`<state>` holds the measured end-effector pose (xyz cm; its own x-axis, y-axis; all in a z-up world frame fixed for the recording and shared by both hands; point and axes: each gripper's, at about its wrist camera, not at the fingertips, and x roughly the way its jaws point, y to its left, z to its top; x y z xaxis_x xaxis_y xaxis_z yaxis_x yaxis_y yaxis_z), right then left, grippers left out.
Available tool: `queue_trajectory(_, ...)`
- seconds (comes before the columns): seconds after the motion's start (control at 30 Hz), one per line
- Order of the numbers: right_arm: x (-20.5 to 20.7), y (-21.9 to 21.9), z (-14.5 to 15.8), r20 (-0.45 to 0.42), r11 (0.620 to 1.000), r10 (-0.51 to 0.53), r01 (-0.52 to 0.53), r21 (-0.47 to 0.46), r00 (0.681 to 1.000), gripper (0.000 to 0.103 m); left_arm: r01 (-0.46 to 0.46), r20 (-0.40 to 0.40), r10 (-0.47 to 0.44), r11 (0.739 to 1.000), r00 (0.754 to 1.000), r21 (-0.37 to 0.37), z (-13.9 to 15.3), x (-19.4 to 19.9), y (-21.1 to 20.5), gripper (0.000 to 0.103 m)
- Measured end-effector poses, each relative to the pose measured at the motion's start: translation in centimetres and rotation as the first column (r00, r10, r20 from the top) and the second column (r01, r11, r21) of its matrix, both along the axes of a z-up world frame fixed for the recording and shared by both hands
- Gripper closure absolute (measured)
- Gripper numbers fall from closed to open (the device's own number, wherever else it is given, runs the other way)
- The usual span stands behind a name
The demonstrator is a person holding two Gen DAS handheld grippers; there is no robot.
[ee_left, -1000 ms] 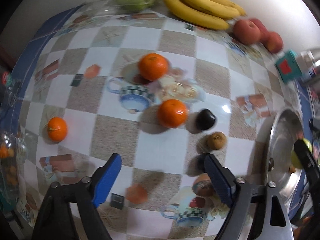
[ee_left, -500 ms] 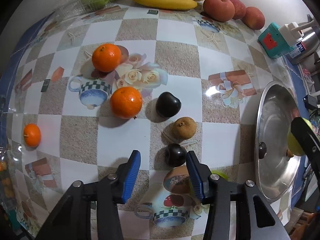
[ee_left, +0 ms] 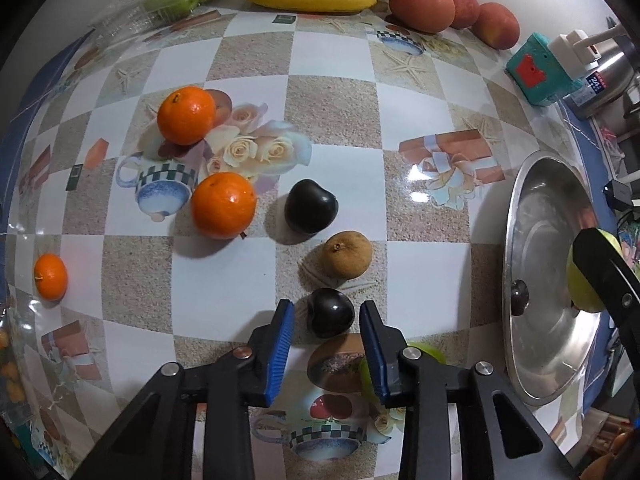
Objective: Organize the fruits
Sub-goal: 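Grasp the dark plum with the left gripper while the right gripper carries the mango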
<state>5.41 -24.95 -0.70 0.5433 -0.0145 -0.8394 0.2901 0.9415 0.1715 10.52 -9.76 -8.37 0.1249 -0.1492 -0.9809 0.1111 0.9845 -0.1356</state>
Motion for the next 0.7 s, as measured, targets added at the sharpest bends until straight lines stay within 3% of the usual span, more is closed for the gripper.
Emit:
queue_trajectory(0.2, 0.1, 0.1, -0.1, -0.004, 1.0, 0.003, -0.003, 0.006, 1.0, 0.048, -0.002, -0.01, 0.002, 1.0, 1.0, -0.027, -0.1, -0.2, 0.3, 0.076)
queue_trajectory(0.47, 0.0, 0.0, -0.2, -0.006, 1.0, 0.001, -0.001, 0.01, 1.0, 0.048, 0.0, -0.001, 0.0, 1.0, 1.0, -0.023, -0.1, 0.2, -0.1, 0.077)
queue_trajectory(0.7, -0.1, -0.3, -0.1, -0.002, 1.0, -0.012, 0.012, 0.017, 1.0, 0.048, -0.014, 0.057, 0.016, 0.999, 0.998, -0.033, 2.5, 0.1, 0.6, 0.077)
